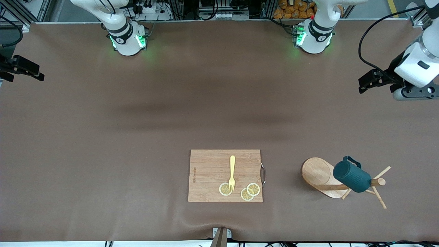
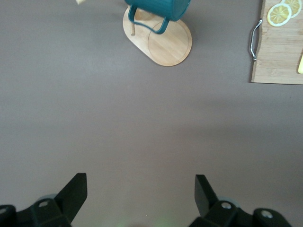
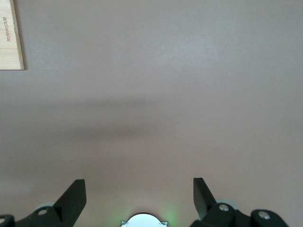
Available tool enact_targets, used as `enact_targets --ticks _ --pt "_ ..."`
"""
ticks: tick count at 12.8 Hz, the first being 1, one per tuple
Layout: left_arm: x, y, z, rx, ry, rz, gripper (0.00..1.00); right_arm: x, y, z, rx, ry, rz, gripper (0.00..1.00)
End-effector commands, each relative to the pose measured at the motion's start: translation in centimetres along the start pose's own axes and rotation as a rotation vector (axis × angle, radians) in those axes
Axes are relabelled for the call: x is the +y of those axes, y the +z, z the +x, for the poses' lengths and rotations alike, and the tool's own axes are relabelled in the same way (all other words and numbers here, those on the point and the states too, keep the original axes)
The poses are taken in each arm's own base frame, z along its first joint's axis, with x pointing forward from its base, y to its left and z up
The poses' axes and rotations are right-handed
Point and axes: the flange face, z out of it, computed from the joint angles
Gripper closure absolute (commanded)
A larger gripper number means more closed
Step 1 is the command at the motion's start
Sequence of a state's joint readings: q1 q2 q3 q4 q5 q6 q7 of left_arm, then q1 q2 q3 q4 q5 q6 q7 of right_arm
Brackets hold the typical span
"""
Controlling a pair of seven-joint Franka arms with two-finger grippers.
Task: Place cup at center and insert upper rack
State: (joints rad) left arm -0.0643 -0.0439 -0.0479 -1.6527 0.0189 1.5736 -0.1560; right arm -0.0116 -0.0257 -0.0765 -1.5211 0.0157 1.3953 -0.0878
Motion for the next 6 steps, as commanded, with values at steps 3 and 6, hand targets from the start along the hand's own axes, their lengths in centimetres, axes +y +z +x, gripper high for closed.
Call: enact_targets --ticks 3,6 --pt "-0.67 0.11 -2.04 0.027 -0.018 0.025 0.0 -0.32 -1.09 -0.36 0.016 -0.011 0.004 0.0" --pt "-0.72 -0.51 -2.06 0.02 -0.041 0.025 0.0 -0.72 -1.61 -0.36 0.026 -0.02 0.0 0.0"
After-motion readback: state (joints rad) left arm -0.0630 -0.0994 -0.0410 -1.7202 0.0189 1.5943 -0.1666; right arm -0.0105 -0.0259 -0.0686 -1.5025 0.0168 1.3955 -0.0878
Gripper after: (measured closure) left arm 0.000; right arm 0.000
